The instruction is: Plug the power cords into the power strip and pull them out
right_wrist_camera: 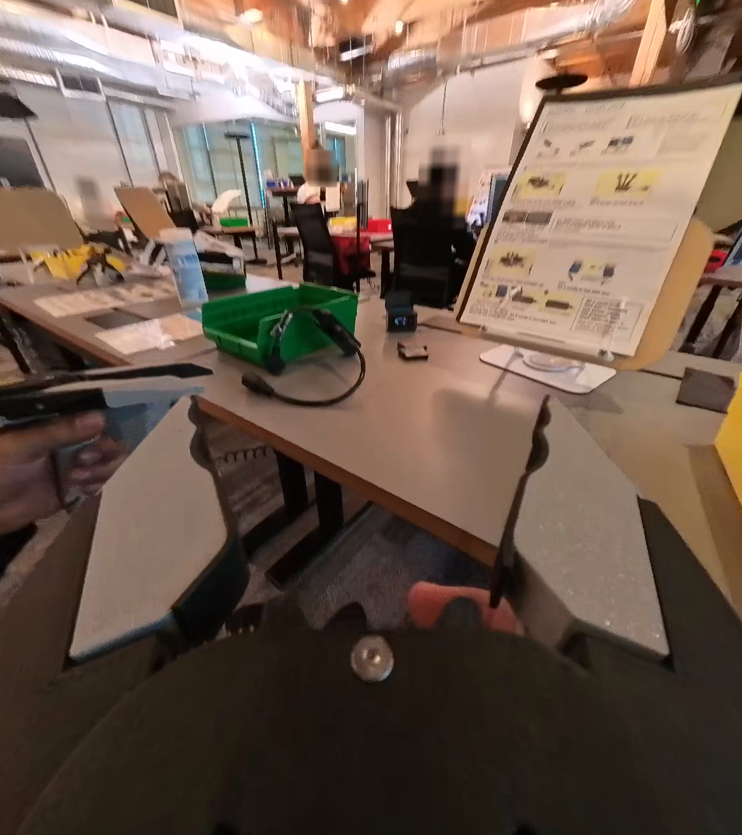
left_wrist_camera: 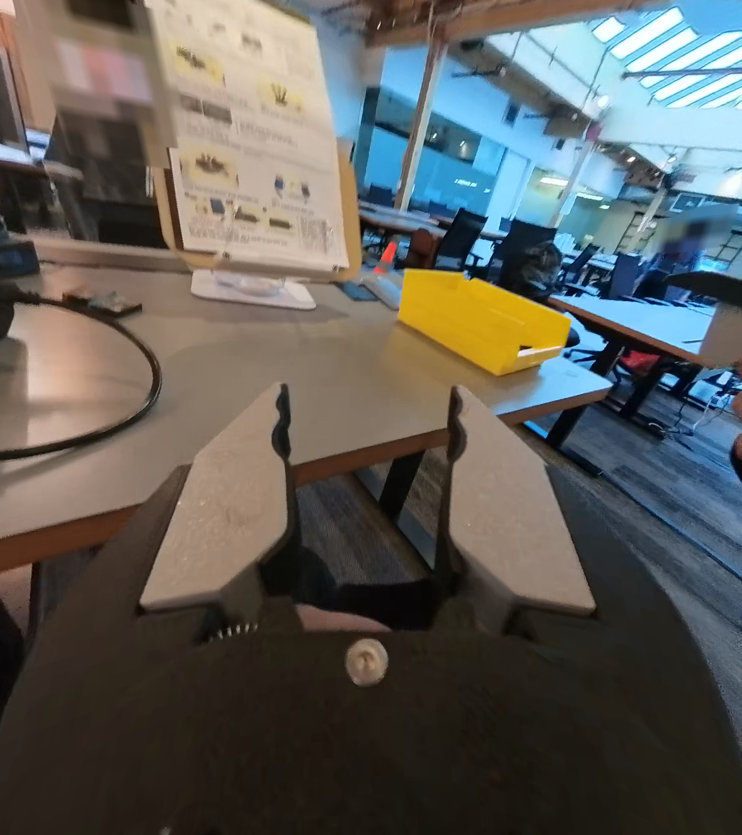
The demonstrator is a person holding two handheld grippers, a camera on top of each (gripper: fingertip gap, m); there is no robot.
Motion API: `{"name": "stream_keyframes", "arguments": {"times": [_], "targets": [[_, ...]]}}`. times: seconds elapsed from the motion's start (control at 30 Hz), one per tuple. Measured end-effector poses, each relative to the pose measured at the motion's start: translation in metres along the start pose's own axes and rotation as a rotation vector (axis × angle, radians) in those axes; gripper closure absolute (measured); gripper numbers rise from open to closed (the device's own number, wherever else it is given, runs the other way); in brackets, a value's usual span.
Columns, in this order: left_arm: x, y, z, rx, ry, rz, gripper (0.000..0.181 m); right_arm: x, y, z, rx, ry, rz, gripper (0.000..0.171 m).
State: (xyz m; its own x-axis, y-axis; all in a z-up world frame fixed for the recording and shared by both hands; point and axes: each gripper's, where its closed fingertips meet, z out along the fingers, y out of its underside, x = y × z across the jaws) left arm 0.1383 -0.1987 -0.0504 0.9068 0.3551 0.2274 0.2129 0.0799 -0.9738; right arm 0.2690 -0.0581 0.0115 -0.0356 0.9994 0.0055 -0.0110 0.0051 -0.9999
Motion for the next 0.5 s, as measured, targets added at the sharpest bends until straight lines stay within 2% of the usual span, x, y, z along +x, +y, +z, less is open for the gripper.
{"name": "stream_keyframes", "arguments": {"times": [0.07, 0.2, 0.37, 0.43, 0.47, 0.5], "targets": [[-0.009, 0.013, 0.003, -0.043, -0.022, -0.031, 0.118, 0.007, 0.021, 0.015, -0.074, 0.003, -0.019, 0.035], [-0.032, 0.032, 0.017, -0.125, -0.068, -0.005, 0.142, 0.035, 0.072, 0.049, -0.239, 0.004, -0.021, 0.038], [-0.08, 0.038, 0.078, -0.246, -0.191, 0.036, 0.159, 0.086, 0.109, 0.114, -0.353, 0.012, 0.021, 0.04], [-0.09, 0.041, 0.117, -0.296, -0.177, 0.054, 0.149, 0.111, 0.124, 0.148, -0.397, 0.036, 0.003, 0.038], [-0.097, 0.041, 0.139, -0.305, -0.176, 0.078, 0.132, 0.126, 0.131, 0.166, -0.423, 0.048, -0.009, 0.037], [-0.108, 0.04, 0.162, -0.305, -0.193, 0.111, 0.102, 0.14, 0.138, 0.185, -0.45, 0.057, -0.019, 0.036]]}}
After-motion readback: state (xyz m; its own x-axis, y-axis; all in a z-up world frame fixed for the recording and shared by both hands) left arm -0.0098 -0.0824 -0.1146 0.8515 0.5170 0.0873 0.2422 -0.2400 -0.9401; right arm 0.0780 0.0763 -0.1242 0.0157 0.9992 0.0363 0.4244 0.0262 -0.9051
